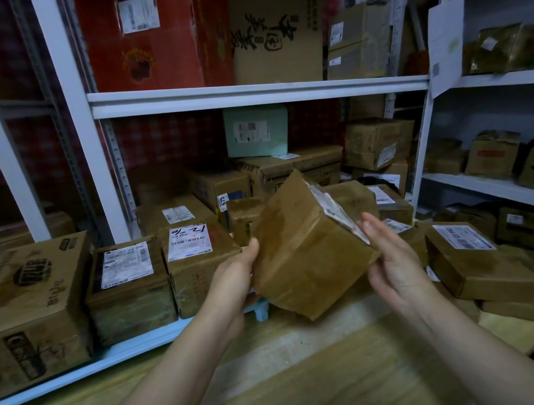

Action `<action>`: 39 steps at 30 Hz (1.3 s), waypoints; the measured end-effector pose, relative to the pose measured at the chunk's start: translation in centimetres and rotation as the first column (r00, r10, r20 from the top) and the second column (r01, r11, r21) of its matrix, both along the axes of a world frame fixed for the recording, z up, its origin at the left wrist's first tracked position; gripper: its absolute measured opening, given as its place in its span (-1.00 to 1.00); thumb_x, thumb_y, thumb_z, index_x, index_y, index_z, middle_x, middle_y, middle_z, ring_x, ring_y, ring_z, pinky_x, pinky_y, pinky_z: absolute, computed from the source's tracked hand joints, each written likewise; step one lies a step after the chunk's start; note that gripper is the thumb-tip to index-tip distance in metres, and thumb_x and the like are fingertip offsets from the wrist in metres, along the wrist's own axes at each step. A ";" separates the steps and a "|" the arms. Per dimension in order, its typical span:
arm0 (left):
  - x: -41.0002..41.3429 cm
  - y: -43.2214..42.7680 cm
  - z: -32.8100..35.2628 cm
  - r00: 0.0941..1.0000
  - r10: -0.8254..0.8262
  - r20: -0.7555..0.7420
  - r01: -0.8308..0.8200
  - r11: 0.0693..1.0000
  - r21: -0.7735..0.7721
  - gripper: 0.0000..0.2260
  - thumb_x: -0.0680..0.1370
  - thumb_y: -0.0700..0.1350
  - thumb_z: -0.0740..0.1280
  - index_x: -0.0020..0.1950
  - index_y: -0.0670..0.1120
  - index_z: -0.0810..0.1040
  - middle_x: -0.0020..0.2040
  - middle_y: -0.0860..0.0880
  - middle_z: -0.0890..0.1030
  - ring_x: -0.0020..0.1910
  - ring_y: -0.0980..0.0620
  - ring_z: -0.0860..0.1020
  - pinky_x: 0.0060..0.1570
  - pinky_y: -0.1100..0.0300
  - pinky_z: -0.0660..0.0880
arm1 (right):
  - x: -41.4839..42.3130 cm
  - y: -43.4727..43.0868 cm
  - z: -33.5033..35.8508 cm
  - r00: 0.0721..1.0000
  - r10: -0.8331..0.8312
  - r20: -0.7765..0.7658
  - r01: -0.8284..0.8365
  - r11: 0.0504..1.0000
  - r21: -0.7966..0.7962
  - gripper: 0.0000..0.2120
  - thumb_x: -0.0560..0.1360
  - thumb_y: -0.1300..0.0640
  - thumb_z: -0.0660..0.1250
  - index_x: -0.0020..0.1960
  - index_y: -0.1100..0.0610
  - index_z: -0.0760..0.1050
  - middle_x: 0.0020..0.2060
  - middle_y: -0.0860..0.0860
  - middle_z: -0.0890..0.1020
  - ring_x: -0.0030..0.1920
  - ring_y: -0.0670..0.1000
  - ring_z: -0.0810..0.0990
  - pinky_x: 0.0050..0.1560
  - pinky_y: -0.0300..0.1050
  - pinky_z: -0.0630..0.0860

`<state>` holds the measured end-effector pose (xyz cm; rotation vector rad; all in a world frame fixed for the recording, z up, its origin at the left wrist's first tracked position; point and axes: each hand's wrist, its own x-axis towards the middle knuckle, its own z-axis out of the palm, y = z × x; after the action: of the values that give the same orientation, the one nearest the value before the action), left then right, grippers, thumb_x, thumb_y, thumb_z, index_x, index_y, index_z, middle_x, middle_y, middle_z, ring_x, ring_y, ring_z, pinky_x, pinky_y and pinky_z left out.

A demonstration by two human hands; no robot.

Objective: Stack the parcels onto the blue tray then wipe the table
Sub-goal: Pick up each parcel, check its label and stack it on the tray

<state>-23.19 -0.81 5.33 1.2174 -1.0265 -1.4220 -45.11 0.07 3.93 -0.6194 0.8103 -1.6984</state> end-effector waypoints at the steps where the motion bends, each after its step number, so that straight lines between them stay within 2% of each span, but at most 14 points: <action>1: -0.1 0.1 0.0 1.000 0.011 -0.005 -0.011 1.000 -0.001 -0.79 0.59 0.05 0.29 0.11 -0.01 0.61 0.03 -0.01 0.67 0.04 0.00 0.59 -0.17 0.14 0.45 | 0.0 0.0 0.0 1.000 0.002 0.009 -0.002 1.000 0.005 -0.62 0.47 0.22 0.40 0.28 0.11 0.56 0.13 0.19 0.69 0.14 0.11 0.68 0.06 -0.01 0.65; 3: -0.2 0.1 0.1 0.999 0.024 -0.023 -0.024 1.000 0.000 -0.84 0.61 -0.11 0.27 0.13 -0.02 0.60 0.02 -0.01 0.65 0.01 0.02 0.57 -0.20 0.15 0.45 | 0.0 0.2 0.0 1.000 0.018 -0.001 -0.018 1.000 0.008 -0.64 0.44 0.21 0.40 0.24 0.14 0.58 0.11 0.22 0.69 0.11 0.13 0.69 0.08 0.04 0.62; 6: 0.0 -0.3 -0.1 0.999 0.006 -0.035 -0.006 1.000 -0.015 -0.71 0.60 -0.21 0.21 0.29 -0.03 0.53 0.13 -0.04 0.64 0.10 0.00 0.56 -0.15 0.12 0.49 | -0.1 0.3 0.0 0.997 0.050 -0.066 -0.050 0.999 -0.006 -0.69 0.47 0.25 0.37 0.21 0.15 0.59 0.08 0.21 0.70 0.07 0.13 0.68 0.06 0.08 0.61; 12: 0.3 -0.7 -0.6 0.998 0.034 -0.048 -0.037 0.998 -0.057 -0.62 0.57 -0.36 0.20 0.32 -0.05 0.43 0.12 -0.07 0.64 0.11 -0.07 0.58 0.11 -0.06 0.54 | 0.0 0.3 0.0 0.985 0.022 -0.174 -0.029 0.999 -0.034 -0.71 0.54 0.33 0.30 0.22 0.14 0.57 0.00 0.12 0.72 0.04 0.09 0.65 0.23 0.11 0.54; 13: 0.2 -0.8 -0.7 0.998 0.042 -0.043 -0.045 0.997 -0.070 -0.60 0.55 -0.39 0.21 0.32 -0.04 0.42 0.11 -0.06 0.64 0.10 -0.06 0.58 0.07 -0.02 0.55 | 0.0 0.3 -0.1 0.983 0.014 -0.185 -0.021 0.999 -0.037 -0.71 0.55 0.35 0.29 0.22 0.14 0.57 -0.03 0.10 0.72 0.04 0.08 0.64 0.23 0.10 0.53; 16: 0.0 -0.7 -0.6 0.997 0.072 -0.020 -0.074 0.989 -0.126 -0.54 0.51 -0.44 0.22 0.30 -0.02 0.41 0.13 -0.07 0.64 0.00 0.01 0.57 -0.26 0.22 0.48 | 0.0 0.1 -0.4 0.969 -0.007 -0.246 -0.003 0.999 -0.043 -0.73 0.56 0.38 0.25 0.17 0.13 0.57 -0.09 0.04 0.71 0.02 0.05 0.63 0.14 0.02 0.52; 19: -0.2 -0.7 -0.7 0.996 0.086 -0.031 -0.089 0.986 -0.141 -0.56 0.53 -0.37 0.27 0.29 0.07 0.42 0.19 -0.04 0.60 0.07 0.02 0.56 -0.17 0.20 0.46 | -0.3 -0.1 -0.6 0.964 -0.017 -0.266 0.007 0.999 -0.040 -0.74 0.55 0.39 0.26 0.11 0.12 0.59 -0.09 0.03 0.72 0.07 0.09 0.62 0.17 0.05 0.51; 24: -0.2 -0.6 -0.6 0.995 0.093 -0.041 -0.097 0.989 -0.113 -0.64 0.61 -0.18 0.24 0.32 0.18 0.42 0.23 -0.06 0.55 0.07 0.05 0.51 0.08 -0.06 0.54 | -1.2 -0.2 -0.8 0.945 -0.006 -0.327 0.006 1.000 0.000 -0.73 0.52 0.34 0.33 -0.05 0.03 0.70 0.03 0.05 0.72 0.22 0.11 0.60 0.42 0.17 0.38; 26: -0.1 -0.4 -0.5 0.995 0.072 -0.067 -0.079 0.992 -0.099 -0.62 0.61 -0.21 0.20 0.31 0.20 0.42 0.28 -0.15 0.53 0.15 -0.02 0.53 0.05 -0.02 0.60 | -1.4 -0.2 -1.0 0.946 -0.004 -0.325 0.012 1.000 0.022 -0.72 0.53 0.32 0.32 -0.08 0.00 0.71 0.06 0.06 0.71 0.25 0.14 0.58 0.41 0.20 0.37; 28: -0.1 -0.3 -0.3 0.994 0.036 -0.107 -0.046 0.995 -0.093 -0.60 0.62 -0.25 0.16 0.29 0.22 0.43 0.28 -0.15 0.54 0.22 -0.11 0.56 -0.07 0.06 0.61 | -1.3 -0.1 -1.0 0.971 0.016 -0.237 -0.011 1.000 0.022 -0.75 0.56 0.34 0.27 -0.02 0.07 0.66 0.05 0.09 0.70 0.27 0.19 0.58 0.39 0.21 0.41; 30: -0.2 0.0 0.1 0.985 -0.006 -0.174 -0.012 0.995 -0.101 -0.60 0.64 -0.27 0.12 0.32 0.18 0.42 0.22 -0.07 0.60 0.13 -0.09 0.63 -0.09 0.08 0.62 | -1.0 0.1 -0.8 0.989 0.048 -0.140 -0.049 0.999 -0.009 -0.78 0.59 0.33 0.23 0.06 0.13 0.61 0.08 0.13 0.70 0.23 0.18 0.61 0.34 0.21 0.46; 32: -0.5 0.3 0.5 0.973 -0.047 -0.224 0.016 0.990 -0.141 -0.63 0.65 -0.27 0.11 0.33 0.14 0.43 0.16 -0.05 0.64 0.03 -0.05 0.68 -0.01 0.03 0.63 | -0.8 0.4 -0.5 0.995 0.047 -0.086 -0.049 0.998 -0.024 -0.79 0.61 0.29 0.21 0.11 0.12 0.60 0.09 0.14 0.70 0.19 0.14 0.64 0.29 0.17 0.51; 36: -0.9 1.0 1.3 0.987 -0.073 -0.140 0.034 0.965 -0.261 -0.74 0.68 -0.08 0.13 0.26 0.18 0.51 0.17 0.02 0.64 -0.01 0.08 0.68 0.10 -0.01 0.59 | -1.0 0.5 -0.1 1.000 0.023 -0.017 -0.024 0.999 -0.027 -0.84 0.57 0.16 0.32 0.03 0.07 0.68 0.15 0.15 0.68 0.25 0.16 0.60 0.33 0.20 0.46; 39: -1.0 1.5 1.9 0.989 -0.130 -0.074 0.101 0.944 -0.314 -0.73 0.66 0.04 0.16 0.34 0.22 0.47 0.21 0.13 0.57 0.05 0.12 0.62 0.01 0.15 0.57 | -1.0 0.9 0.1 0.996 0.067 -0.065 -0.069 0.997 -0.019 -0.72 0.50 -0.01 0.35 0.12 0.09 0.67 0.16 0.11 0.69 0.26 0.16 0.61 0.35 0.21 0.45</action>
<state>-24.14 0.69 7.19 0.8667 -1.2199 -1.3324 -46.16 1.00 4.08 -0.7117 0.8086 -1.6341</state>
